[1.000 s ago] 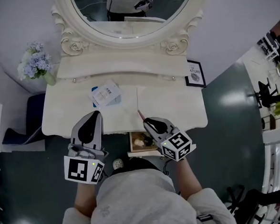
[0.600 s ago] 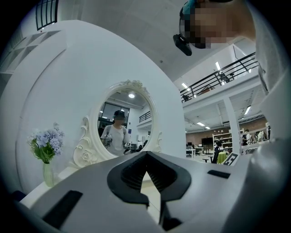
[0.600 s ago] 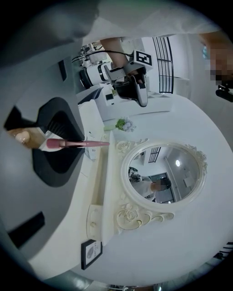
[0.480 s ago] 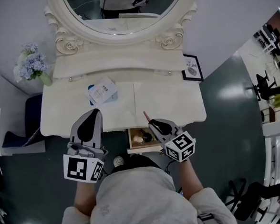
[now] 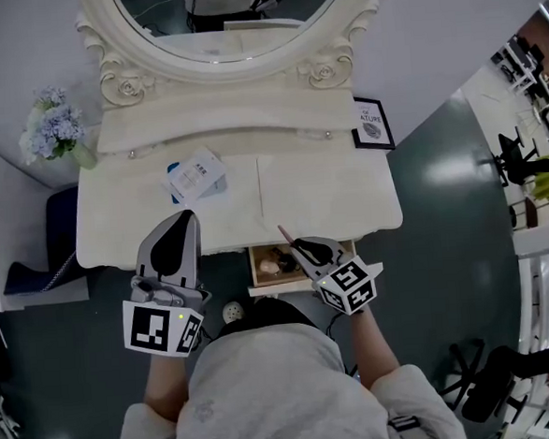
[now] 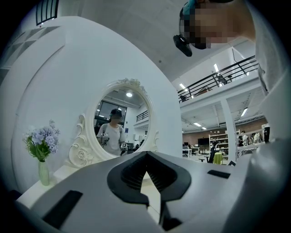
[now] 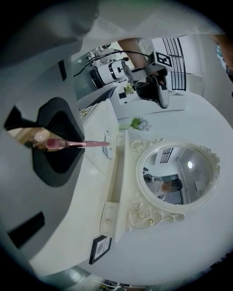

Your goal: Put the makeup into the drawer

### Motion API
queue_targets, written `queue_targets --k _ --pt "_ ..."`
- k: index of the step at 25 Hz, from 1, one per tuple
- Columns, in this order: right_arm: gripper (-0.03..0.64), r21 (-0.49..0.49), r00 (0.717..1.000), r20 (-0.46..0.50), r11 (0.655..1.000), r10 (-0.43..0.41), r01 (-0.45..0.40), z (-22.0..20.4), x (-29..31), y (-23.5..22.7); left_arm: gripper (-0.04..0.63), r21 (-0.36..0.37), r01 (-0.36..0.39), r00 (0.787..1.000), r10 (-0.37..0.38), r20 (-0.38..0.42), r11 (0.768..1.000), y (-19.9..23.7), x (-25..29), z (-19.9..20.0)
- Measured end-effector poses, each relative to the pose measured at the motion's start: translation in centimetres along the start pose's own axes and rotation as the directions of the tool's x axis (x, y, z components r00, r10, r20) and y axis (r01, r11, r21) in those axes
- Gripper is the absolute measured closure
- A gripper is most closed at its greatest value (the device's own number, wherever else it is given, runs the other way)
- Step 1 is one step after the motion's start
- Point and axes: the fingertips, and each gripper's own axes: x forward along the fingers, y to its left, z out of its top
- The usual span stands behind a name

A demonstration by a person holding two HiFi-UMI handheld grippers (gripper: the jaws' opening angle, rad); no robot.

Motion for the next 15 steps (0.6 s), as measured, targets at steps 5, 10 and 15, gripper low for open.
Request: queue_targets --k 5,10,15 --pt "0.557 -0.026 0.998 -0.069 1.0 0.004 -0.006 -2.0 0.5 0.3 0.583 -0.004 -0.003 1.0 0.003 0.0 1.0 0.3 -0.2 0.0" --pt "0.557 -0.056 0.991 -0.135 0.998 0.014 -0.022 -3.8 1.1 0.5 0.583 -0.006 -0.01 1.0 0.01 -0.002 1.0 0.5 -0.3 -0.1" --pt "0.558 -0.093 0.978 -0.207 0.995 0.027 -0.047 -5.6 1.7 0.8 0.583 -0.008 -0.014 1.0 0.014 -0.005 1.0 0.6 -0.3 -0.3"
